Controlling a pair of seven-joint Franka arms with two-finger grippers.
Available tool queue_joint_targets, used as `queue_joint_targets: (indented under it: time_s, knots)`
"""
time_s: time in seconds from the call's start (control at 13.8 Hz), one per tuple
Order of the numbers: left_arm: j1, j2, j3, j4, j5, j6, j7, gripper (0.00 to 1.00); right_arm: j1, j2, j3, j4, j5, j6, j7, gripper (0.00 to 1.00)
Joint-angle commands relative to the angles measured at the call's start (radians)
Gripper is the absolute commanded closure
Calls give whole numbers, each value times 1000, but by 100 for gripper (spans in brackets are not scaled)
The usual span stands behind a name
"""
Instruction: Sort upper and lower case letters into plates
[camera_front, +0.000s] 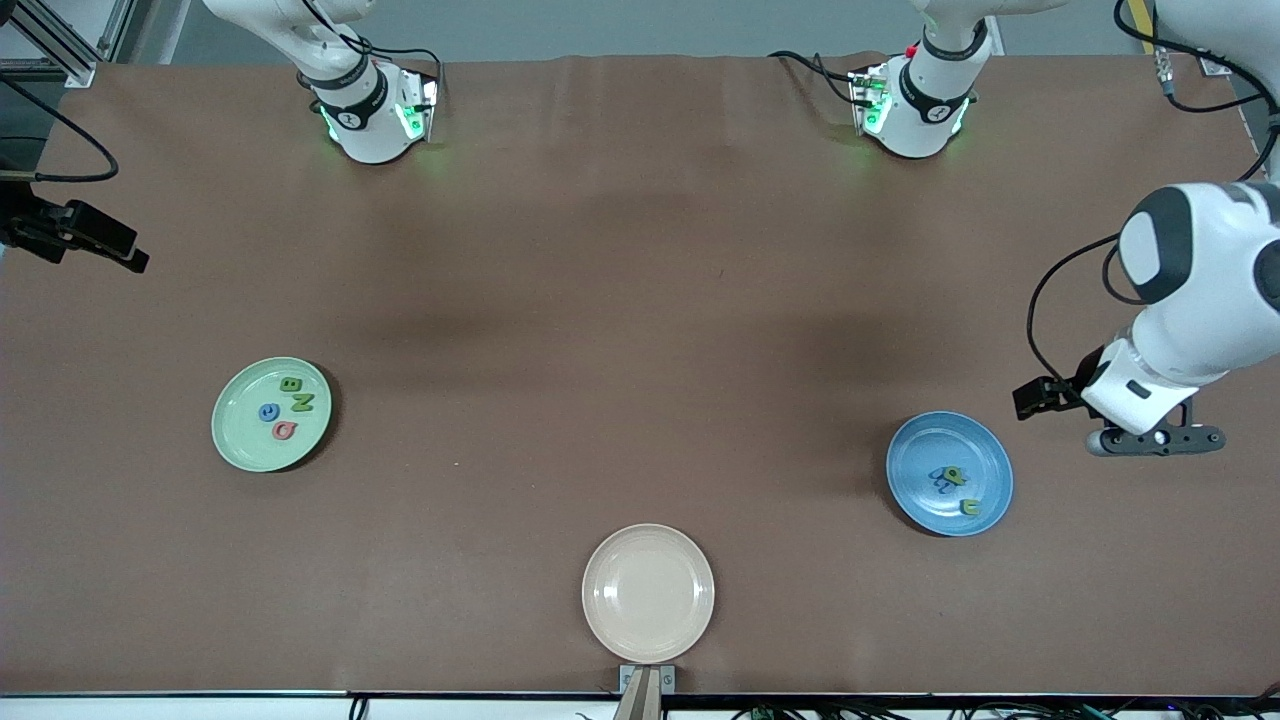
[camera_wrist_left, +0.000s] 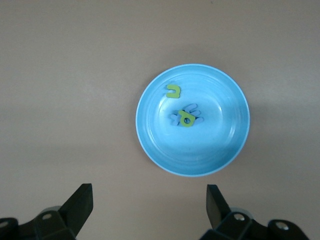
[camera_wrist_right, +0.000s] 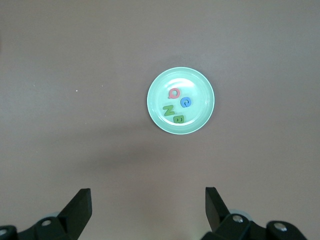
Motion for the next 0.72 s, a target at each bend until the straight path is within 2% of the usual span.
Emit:
queue_joint_targets:
  time_s: [0.0,0.14,0.43,0.65]
  knots:
    - [3,-49,-5,-26,8,11,23,0,14,3,-13,38,-13,-9,-5,0]
    - [-2,-89,-9,0,8,-31,18,0,15,3,-12,46,-14,-7,4,0]
    - [0,-186,-51,96,2,-276,14,0,11,4,-13,74,-13,-7,4,0]
    - [0,-264,-76,116,-9,-362,21,0,11,4,-13,75,-13,-6,4,0]
